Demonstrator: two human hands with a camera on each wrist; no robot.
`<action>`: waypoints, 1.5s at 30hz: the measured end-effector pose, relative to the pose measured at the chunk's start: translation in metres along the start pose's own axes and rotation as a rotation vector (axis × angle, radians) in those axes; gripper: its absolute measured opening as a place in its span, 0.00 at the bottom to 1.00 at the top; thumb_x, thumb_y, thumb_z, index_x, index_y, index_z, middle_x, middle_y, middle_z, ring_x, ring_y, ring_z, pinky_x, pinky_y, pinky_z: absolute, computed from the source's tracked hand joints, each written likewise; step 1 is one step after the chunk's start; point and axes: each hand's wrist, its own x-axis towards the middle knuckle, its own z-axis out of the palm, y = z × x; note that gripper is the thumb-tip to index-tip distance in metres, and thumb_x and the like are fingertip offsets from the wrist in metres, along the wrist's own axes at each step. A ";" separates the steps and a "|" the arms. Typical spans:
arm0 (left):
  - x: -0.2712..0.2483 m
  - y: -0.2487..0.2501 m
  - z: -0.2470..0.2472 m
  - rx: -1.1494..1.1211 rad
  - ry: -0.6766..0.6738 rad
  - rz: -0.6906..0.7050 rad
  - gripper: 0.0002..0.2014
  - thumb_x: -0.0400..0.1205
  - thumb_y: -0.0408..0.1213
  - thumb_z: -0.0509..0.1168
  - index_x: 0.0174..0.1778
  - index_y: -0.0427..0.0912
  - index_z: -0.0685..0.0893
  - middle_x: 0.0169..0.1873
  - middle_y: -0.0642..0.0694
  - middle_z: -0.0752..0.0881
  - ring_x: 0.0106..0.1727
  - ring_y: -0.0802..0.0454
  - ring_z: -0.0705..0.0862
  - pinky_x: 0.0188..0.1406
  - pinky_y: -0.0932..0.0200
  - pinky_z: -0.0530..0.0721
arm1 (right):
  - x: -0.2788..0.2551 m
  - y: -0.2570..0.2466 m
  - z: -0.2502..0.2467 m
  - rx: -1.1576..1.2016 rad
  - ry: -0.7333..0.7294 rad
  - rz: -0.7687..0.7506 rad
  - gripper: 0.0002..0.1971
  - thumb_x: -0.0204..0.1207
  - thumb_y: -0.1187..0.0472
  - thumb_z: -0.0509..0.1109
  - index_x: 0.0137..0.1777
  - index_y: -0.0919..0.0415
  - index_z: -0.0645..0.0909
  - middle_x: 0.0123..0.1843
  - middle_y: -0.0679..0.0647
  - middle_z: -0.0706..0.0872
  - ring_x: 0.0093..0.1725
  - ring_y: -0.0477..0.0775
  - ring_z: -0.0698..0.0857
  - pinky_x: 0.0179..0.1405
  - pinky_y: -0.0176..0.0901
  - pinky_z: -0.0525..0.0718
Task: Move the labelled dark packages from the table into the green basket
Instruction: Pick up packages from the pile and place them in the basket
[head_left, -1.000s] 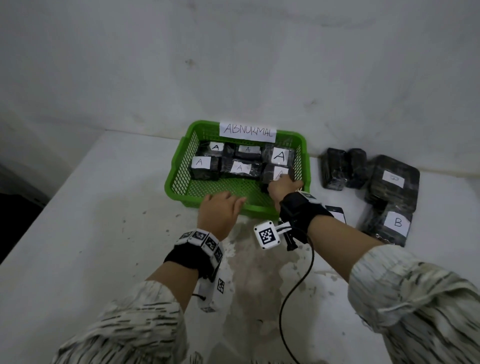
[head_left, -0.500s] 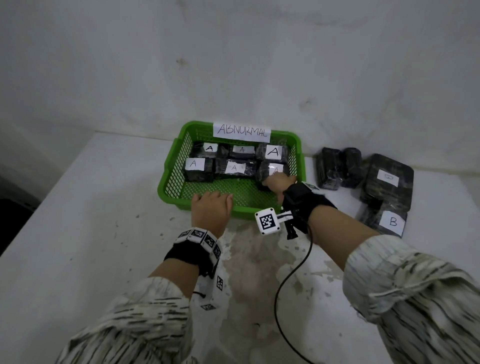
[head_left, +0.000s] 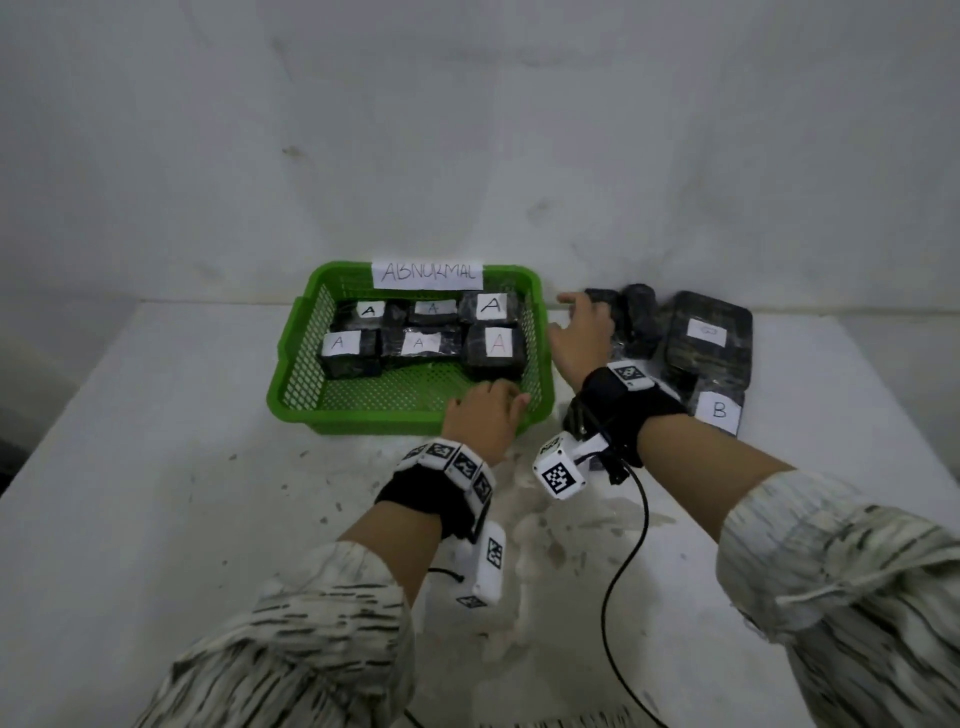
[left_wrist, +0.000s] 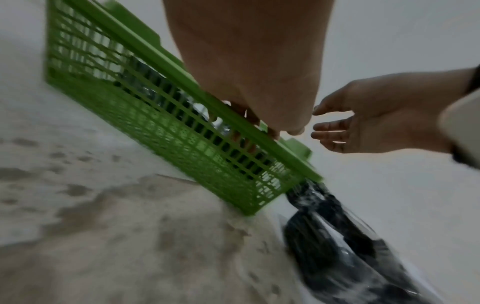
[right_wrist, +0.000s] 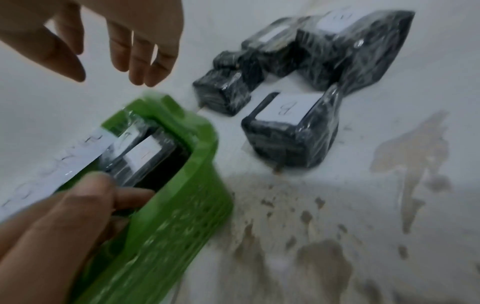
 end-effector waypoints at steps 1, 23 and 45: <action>0.005 0.011 0.004 -0.036 -0.023 -0.019 0.22 0.87 0.53 0.47 0.70 0.46 0.73 0.66 0.43 0.79 0.67 0.43 0.77 0.67 0.45 0.69 | 0.005 0.010 -0.009 -0.074 0.008 0.036 0.20 0.77 0.63 0.65 0.70 0.59 0.74 0.71 0.66 0.71 0.69 0.67 0.72 0.66 0.50 0.72; 0.042 0.062 0.027 -0.003 -0.043 -0.219 0.28 0.88 0.46 0.45 0.82 0.37 0.49 0.76 0.37 0.68 0.62 0.37 0.82 0.54 0.45 0.78 | 0.083 0.087 -0.004 -0.369 -0.232 0.287 0.31 0.81 0.53 0.65 0.78 0.64 0.56 0.68 0.71 0.76 0.62 0.71 0.81 0.47 0.55 0.76; 0.039 0.033 -0.060 -1.256 0.064 -0.276 0.33 0.83 0.52 0.60 0.81 0.50 0.53 0.74 0.42 0.71 0.71 0.38 0.75 0.68 0.34 0.76 | -0.029 0.033 -0.047 0.914 -0.743 0.227 0.16 0.64 0.65 0.63 0.53 0.55 0.74 0.45 0.58 0.80 0.44 0.56 0.81 0.49 0.51 0.80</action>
